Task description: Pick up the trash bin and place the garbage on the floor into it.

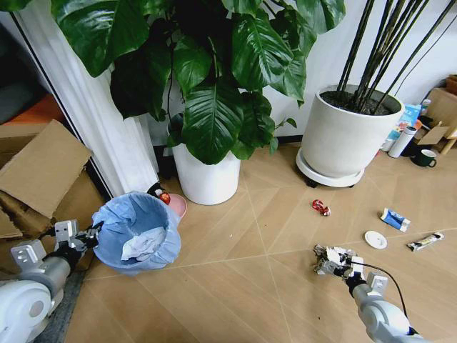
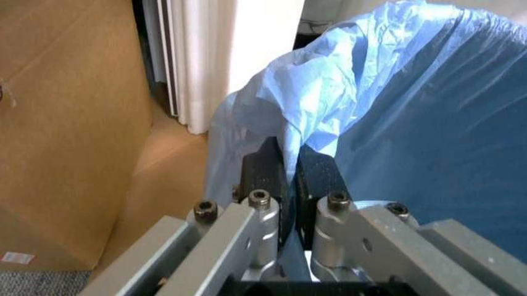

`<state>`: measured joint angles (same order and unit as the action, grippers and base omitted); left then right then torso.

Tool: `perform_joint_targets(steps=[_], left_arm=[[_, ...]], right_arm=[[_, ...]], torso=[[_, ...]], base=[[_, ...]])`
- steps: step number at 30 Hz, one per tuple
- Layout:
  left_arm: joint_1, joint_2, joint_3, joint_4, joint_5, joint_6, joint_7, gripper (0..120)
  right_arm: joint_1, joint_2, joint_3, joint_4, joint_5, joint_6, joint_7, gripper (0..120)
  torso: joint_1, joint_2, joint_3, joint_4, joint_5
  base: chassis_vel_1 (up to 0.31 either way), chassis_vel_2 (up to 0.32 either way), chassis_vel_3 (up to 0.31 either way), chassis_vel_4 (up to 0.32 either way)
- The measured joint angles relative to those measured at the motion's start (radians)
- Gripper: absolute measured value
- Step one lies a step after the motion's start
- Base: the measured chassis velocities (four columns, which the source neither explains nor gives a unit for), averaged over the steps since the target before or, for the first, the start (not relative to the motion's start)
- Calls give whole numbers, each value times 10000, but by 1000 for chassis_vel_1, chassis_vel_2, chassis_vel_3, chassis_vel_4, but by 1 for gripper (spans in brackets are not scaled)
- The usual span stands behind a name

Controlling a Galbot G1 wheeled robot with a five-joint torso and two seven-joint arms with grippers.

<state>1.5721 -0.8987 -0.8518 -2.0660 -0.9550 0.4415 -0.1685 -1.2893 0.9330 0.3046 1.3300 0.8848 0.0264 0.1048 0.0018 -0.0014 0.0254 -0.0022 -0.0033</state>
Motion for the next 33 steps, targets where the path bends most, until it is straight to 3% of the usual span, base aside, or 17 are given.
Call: perform_joint_targets(steps=[21, 24, 31, 33], left_arm=[[-33, -58, -30, -76, 9, 62, -152, 0], [-64, -82, -28, -61, 9, 69, -167, 0], [-80, -97, -1, 7, 15, 72, -170, 0], [-84, -96, 1, 13, 15, 72, -170, 0]], right_arm=[[2406, 603, -1212, -3294, 176, -58, -363, 100], [2698, 733, -1422, -3623, 201, -30, -527, 94], [3113, 822, -1855, -3761, 394, -5, -517, 64], [3128, 821, -1881, -3758, 414, -5, -499, 61]], torso=[[1, 0, 1, -2, 5], [1, 0, 1, -1, 3], [0, 0, 1, 0, 2], [1, 0, 0, 0, 1]], base=[[0, 0, 0, 0], [0, 0, 0, 0], [0, 0, 0, 0], [0, 0, 0, 0]])
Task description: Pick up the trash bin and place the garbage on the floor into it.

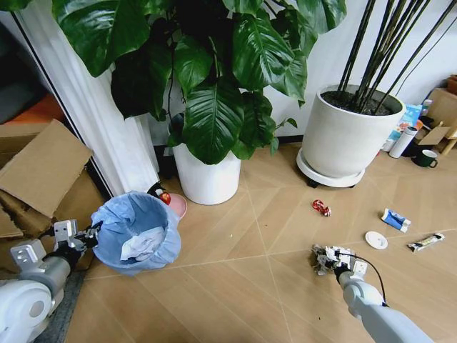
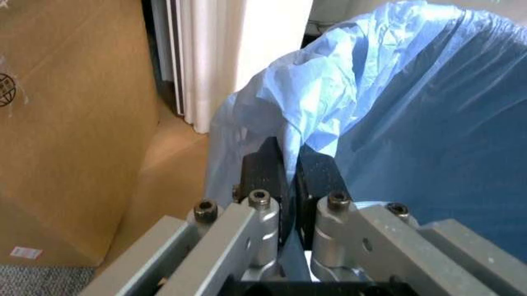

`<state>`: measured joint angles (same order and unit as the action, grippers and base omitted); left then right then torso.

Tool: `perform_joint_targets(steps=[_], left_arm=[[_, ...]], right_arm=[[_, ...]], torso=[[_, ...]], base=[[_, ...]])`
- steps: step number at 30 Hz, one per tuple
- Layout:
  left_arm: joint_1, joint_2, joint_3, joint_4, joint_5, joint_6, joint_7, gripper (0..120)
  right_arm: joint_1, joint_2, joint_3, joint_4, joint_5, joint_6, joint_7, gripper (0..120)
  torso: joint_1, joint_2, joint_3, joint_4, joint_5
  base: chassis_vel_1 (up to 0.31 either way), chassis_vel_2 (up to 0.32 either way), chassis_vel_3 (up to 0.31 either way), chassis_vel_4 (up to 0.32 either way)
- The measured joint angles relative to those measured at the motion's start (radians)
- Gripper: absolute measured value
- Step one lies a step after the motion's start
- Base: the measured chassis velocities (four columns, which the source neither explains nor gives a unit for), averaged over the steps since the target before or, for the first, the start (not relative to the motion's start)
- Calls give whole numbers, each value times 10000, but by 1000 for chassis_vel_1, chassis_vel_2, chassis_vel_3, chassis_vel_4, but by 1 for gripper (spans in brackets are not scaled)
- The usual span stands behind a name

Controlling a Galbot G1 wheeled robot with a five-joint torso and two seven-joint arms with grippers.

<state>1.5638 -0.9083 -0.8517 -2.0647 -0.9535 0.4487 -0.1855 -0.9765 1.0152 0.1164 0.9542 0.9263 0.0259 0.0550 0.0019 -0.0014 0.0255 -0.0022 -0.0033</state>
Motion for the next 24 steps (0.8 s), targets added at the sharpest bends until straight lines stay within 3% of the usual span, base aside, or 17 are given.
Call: perform_joint_targets(steps=[4, 12, 14, 16, 24], left_arm=[[-5, 24, 2, 17, -10, 0, 9, 0], [-24, 75, 17, 38, -32, 0, 18, 0], [-28, 81, 22, 42, -34, 0, 19, 0], [-32, 81, 41, 47, -44, -1, 20, 0], [-9, 24, 88, 68, -83, -5, 11, 0]], right_arm=[[8, -5, -59, 16, 31, 11, 31, 41], [-59, -29, -49, 68, 34, 51, 30, 14], [-69, -40, -42, 75, 34, 58, 26, 12], [-134, -107, -7, 130, 41, 100, -6, 0], [-533, -456, 295, 879, -77, 353, -433, 0]], torso=[[0, 0, 0, -1, 1], [0, 0, 0, -1, 2], [0, 0, 0, -1, 2], [0, 0, 0, -1, 3], [0, 0, 0, -1, 1]], base=[[0, 0, 0, 0], [0, 0, 0, 0], [0, 0, 0, 0], [0, 0, 0, 0], [0, 0, 0, 0]])
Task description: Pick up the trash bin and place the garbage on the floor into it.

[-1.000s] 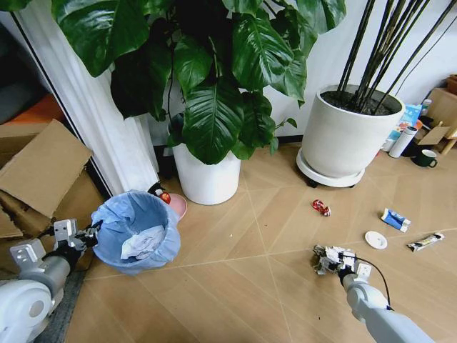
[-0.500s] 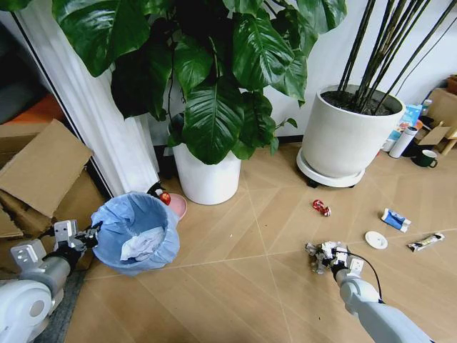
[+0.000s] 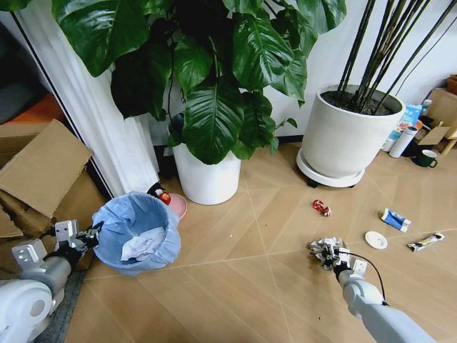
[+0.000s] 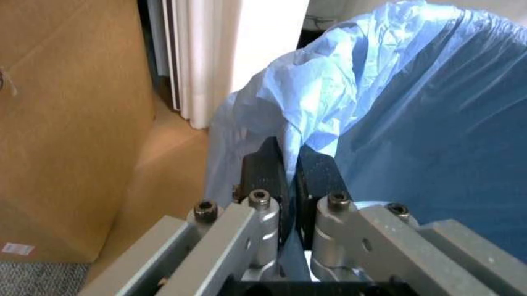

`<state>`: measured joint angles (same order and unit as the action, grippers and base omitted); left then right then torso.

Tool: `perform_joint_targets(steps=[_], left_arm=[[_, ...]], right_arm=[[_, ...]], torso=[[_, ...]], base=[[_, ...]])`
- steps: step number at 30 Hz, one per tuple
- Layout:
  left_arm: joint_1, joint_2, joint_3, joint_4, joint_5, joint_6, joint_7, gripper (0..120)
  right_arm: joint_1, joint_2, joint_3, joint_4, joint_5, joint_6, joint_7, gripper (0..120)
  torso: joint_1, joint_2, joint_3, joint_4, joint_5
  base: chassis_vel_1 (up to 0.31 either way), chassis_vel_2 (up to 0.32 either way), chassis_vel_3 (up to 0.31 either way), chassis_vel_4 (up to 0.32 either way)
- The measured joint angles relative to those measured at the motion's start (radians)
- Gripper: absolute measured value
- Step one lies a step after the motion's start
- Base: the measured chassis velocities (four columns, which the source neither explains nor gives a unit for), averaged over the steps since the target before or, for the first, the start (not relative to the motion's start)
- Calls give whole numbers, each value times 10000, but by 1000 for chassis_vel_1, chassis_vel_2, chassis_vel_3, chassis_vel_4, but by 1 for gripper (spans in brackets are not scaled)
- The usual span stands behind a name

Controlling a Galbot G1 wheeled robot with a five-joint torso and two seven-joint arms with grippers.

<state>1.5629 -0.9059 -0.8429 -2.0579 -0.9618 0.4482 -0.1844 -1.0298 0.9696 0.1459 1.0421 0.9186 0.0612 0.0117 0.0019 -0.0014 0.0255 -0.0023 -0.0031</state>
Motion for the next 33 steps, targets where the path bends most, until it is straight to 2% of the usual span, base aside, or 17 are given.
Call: perform_joint_targets(steps=[4, 7, 8, 12, 13, 14, 16, 17, 21, 22, 24, 25, 28, 29, 33], left_arm=[[-13, 18, 30, 24, 3, -2, 6, 0], [-20, 70, 52, 56, -4, -5, 7, 0], [-20, 70, 52, 56, -4, -5, 7, 0], [58, 36, 153, -10, 15, -8, 8, 0], [58, 36, 153, -10, 15, -8, 8, 0], [87, 17, 172, -52, 28, -9, 7, 0], [151, 34, 203, -173, 34, 2, -1, 0], [151, 34, 203, -173, 34, 2, -1, 0], [315, 162, 365, -485, 57, 59, -41, 0], [315, 162, 365, -485, 57, 59, -41, 0], [379, 162, 558, -680, 112, 117, -51, 0], [379, 162, 558, -680, 112, 117, -51, 0], [382, 174, 790, -729, 229, 161, -63, 0], [382, 174, 790, -729, 229, 161, -63, 0], [353, 367, 981, -738, 283, 186, -64, 0]], right_arm=[[-361, -291, 192, 949, -240, 251, -482, 0], [-786, -746, 247, 2292, -445, 795, -1806, 0], [-786, -746, 247, 2292, -445, 795, -1806, 0], [-789, -1315, -225, 3787, 31, 1534, -4313, 0], [-789, -1315, -225, 3787, 31, 1534, -4313, 0], [-594, -1462, -509, 4176, 293, 1682, -5009, 0], [34, -1711, -1227, 4915, 871, 1851, -6211, 0], [34, -1711, -1227, 4915, 871, 1851, -6211, 0], [1763, -1836, -2872, 5538, 1875, 2016, -7820, 0], [1763, -1836, -2872, 5538, 1875, 2016, -7820, 0], [3356, -1503, -4078, 5454, 2432, 2118, -8693, 0], [3356, -1503, -4078, 5454, 2432, 2118, -8693, 0], [4855, -931, -5455, 4990, 2974, 2110, -9343, 0], [4855, -931, -5455, 4990, 2974, 2110, -9343, 0], [6715, -197, -7170, 3932, 3026, 1934, -9829, 0]], torso=[[0, 0, 0, 0, 1], [0, 0, 0, -2, 0], [0, 0, 0, -2, 0], [0, 0, 0, -1, -2], [0, 0, 0, -1, -2], [0, 0, 0, -2, 1], [0, 0, -1, 1, -2], [0, 0, -1, 1, -2], [0, 0, 0, -1, 0], [0, 0, 0, -1, 0], [0, 0, -1, 3, -3], [0, 0, -1, 3, -3], [0, -1, 0, 5, 1], [0, -1, 0, 5, 1], [0, -2, 1, 0, 0]], base=[[0, 0, 0, 0], [0, 0, 0, 0], [0, 0, 0, 0], [0, 0, 0, 0], [0, 0, 0, 0], [0, 0, 0, 0], [0, 0, 0, 0], [0, 0, 0, 0], [0, 0, 0, 0], [0, 0, 0, 0], [0, 0, 0, 0], [0, 0, 0, 0], [0, 0, 0, 0], [0, 0, 0, 0], [0, 0, 0, 0]])
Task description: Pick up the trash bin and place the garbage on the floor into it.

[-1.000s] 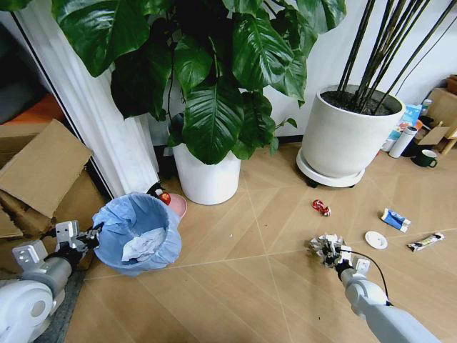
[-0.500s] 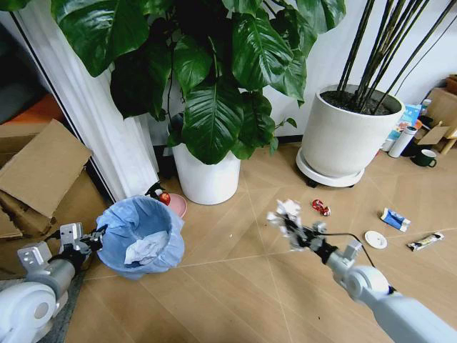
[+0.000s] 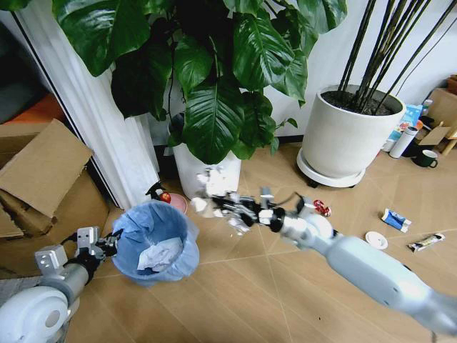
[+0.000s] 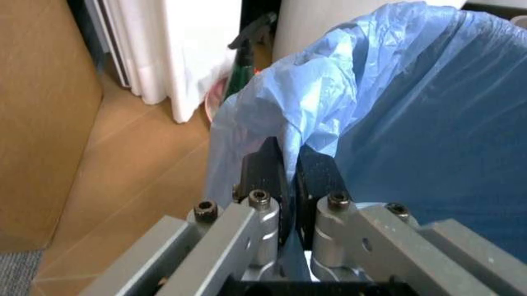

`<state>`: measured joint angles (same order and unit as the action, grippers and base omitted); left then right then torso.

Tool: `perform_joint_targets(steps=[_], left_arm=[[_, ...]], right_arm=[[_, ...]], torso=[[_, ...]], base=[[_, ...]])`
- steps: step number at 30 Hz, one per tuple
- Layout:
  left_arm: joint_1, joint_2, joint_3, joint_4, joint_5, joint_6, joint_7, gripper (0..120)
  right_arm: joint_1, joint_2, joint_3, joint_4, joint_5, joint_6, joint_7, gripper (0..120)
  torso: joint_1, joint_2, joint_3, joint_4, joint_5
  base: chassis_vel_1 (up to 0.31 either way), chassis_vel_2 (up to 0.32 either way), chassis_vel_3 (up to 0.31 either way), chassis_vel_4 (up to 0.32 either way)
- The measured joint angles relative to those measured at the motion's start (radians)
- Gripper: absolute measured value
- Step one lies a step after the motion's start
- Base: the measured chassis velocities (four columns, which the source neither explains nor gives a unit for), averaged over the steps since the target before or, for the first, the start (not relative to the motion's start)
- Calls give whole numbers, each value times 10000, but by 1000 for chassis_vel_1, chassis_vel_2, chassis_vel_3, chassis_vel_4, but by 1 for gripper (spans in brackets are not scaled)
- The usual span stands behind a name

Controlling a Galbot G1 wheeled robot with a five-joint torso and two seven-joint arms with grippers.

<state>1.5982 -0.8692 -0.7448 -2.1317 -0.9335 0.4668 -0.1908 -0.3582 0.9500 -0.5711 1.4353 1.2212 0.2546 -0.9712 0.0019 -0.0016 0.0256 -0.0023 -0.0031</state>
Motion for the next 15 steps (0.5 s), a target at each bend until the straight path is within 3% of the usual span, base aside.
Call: perform_joint_targets(steps=[8, 15], left_arm=[[-104, 242, 269, 29, 17, 35, 15, 0], [-169, 301, 332, 75, 26, 45, 36, 0]], right_arm=[[2216, 954, -1907, -1195, -265, -141, -545, 0], [3149, 1446, -2858, -1559, -606, -603, -990, 0]], torso=[[1, 0, 1, 3, 1], [0, 0, 0, -1, -1]], base=[[0, 0, 0, 0], [0, 0, 0, 0]])
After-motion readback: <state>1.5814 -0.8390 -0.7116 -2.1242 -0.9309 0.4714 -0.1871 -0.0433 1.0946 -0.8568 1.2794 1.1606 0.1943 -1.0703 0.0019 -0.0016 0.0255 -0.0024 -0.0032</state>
